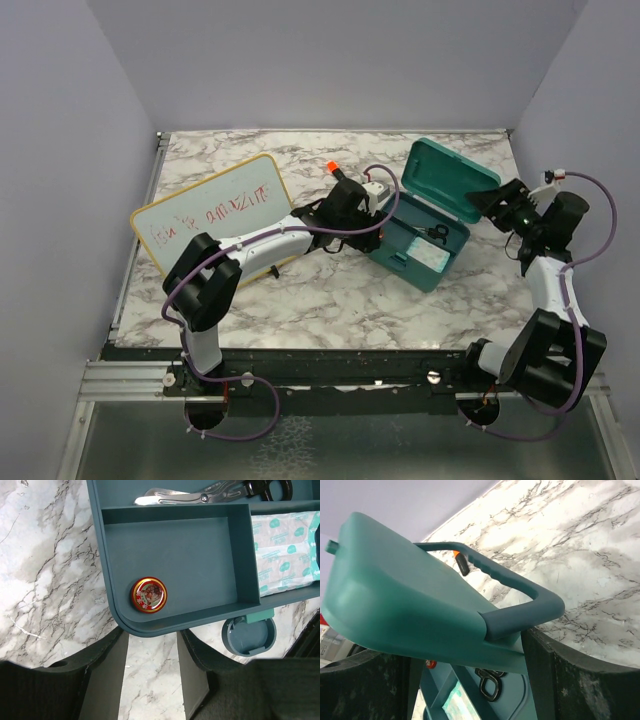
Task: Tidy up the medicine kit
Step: Close the medicine box at the center of the board.
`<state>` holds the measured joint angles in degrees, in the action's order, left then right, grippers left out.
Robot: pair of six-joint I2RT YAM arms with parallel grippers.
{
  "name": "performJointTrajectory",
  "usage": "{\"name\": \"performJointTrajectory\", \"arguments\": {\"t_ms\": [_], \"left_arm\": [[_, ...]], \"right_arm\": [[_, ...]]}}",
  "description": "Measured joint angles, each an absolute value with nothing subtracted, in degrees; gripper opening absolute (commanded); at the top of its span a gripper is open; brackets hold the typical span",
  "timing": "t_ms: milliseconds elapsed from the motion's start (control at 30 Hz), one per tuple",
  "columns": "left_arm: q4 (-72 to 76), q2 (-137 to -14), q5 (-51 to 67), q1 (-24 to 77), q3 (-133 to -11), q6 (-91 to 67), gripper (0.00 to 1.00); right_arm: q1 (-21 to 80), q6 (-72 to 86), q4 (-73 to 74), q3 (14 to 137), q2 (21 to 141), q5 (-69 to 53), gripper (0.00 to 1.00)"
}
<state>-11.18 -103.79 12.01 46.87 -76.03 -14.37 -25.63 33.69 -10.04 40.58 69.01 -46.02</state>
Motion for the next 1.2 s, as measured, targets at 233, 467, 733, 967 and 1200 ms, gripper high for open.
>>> {"name": "performJointTrajectory", "arguments": {"t_ms": [233, 467, 733, 967, 1200], "left_arm": [[-10.8, -103.8, 12.6, 46.9, -75.8, -14.8, 0.45], [-10.7, -103.8, 14.0, 46.6, -75.2, -15.8, 0.45], [-9.4, -103.6, 14.8, 47.1, -74.1, -16.7, 0.45], [-9.1, -103.5, 14.9, 47.3, -73.6, -16.8, 0.45], [-9.0, -103.5, 15.0, 47.4, -73.4, -17.0, 0.45]], "right_arm": [[-25.7, 37.3, -10.4, 40.8, 66.9, -46.9, 0.79], [-25.8, 39.5, -8.9, 40.8, 62.5, -48.1, 0.79], [-25.8, 39.8, -5.3, 40.5, 59.2, -49.4, 0.79], [-25.9, 36.5, -1.1, 40.0, 56.4, -49.3, 0.83], [-25.9, 34.9, -0.3, 39.6, 55.6, -49.3, 0.85]]}}
